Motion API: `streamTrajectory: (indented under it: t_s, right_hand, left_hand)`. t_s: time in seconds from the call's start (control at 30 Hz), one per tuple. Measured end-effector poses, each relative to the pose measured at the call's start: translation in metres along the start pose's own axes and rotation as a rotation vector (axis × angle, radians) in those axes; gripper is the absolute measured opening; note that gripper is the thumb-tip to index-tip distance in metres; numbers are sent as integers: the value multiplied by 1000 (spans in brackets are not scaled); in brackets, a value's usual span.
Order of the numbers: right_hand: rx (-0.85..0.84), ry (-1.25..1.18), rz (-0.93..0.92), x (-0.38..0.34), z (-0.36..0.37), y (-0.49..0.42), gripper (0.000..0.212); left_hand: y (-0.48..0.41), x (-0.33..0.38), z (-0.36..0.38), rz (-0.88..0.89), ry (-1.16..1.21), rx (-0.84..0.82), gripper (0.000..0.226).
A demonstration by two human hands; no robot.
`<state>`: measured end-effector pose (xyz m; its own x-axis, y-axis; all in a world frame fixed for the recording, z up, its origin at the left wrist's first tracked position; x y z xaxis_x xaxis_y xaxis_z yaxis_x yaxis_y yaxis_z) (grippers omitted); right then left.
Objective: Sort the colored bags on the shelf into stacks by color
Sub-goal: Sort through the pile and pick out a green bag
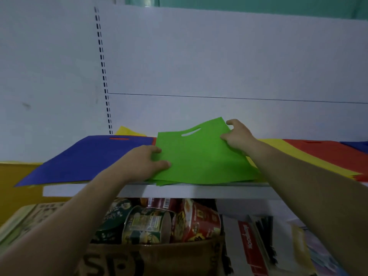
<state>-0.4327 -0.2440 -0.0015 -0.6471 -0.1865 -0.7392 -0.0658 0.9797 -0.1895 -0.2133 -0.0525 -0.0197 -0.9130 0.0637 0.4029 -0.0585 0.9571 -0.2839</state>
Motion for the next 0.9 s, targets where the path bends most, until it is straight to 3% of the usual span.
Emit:
streamTrajectory:
  t_s: [0.17, 0.37, 0.53, 0.77, 0.9]
  right_hand:
    - [-271, 484, -65, 2, 6, 0, 69]
    - [-332, 734, -136, 6, 18, -4, 59]
    - [-383, 776, -167, 5, 24, -5, 54]
    - [-387, 832, -170, 4, 25, -5, 61]
    - [-386, 827, -167, 3, 27, -4, 62]
  left_hand:
    - [1, 2, 8, -39, -78, -87, 61]
    - [3, 4, 13, -10, -125, -120, 61]
    - [11, 14, 15, 48, -91, -292, 90]
    - [4, 6, 12, 58, -172, -237, 68]
    - [4, 4, 11, 51, -198, -233, 67]
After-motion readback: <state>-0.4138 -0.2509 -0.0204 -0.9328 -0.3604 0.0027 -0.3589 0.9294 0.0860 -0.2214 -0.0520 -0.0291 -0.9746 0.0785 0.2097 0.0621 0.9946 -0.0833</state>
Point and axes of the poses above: each hand's wrist, its own y-axis away from the middle knuckle, its own z-axis out of the palm, x = y × z, the point moved 1 cm from there along -y, towards the middle knuckle, and after that the axes turned 11 degrees about z, right-handed, at the moved point
